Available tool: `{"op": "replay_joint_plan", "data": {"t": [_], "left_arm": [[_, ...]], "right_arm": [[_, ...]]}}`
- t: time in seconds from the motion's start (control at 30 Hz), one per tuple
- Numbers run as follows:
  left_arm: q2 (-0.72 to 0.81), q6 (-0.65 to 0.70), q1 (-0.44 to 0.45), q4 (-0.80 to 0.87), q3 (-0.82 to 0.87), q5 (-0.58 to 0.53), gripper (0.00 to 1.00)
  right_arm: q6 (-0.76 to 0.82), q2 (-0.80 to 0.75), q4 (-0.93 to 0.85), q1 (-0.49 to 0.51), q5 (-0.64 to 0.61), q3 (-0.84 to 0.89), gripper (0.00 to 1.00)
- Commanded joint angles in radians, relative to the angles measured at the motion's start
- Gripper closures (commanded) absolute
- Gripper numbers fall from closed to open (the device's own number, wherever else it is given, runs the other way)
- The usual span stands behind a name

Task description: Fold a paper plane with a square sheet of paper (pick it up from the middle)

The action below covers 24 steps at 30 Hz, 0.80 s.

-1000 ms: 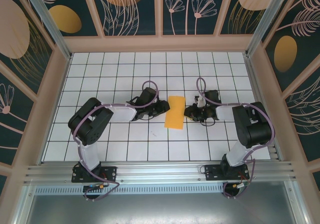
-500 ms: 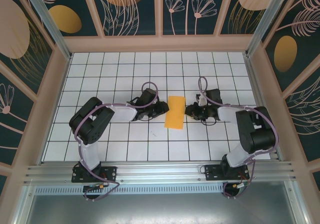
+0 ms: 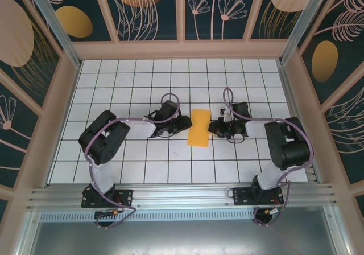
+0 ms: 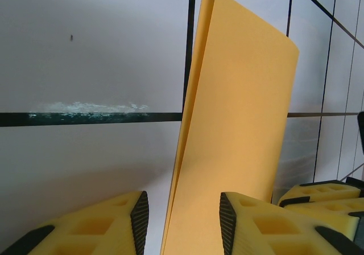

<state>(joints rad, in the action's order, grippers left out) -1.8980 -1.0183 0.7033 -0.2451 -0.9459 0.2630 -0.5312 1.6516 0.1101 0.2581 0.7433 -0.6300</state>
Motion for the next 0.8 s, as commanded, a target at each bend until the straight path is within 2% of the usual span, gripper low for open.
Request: {"op": "replay_joint_plan", "data": {"t": [0.0, 0.47, 0.77], "left_arm": [[-0.007, 0.003, 0.007, 0.005, -0.020, 0.017, 0.59], [-0.019, 0.003, 0.008, 0.005, -0.022, 0.033, 0.59], [-0.058, 0.011, 0.016, -0.006, -0.071, 0.097, 0.63]], "right_arm": [[0.007, 0.021, 0.022, 0.007, 0.013, 0.008, 0.83], [0.018, 0.049, 0.032, -0.012, -0.019, 0.046, 0.84], [0.017, 0.069, 0.042, -0.015, -0.018, 0.048, 0.84]]}}
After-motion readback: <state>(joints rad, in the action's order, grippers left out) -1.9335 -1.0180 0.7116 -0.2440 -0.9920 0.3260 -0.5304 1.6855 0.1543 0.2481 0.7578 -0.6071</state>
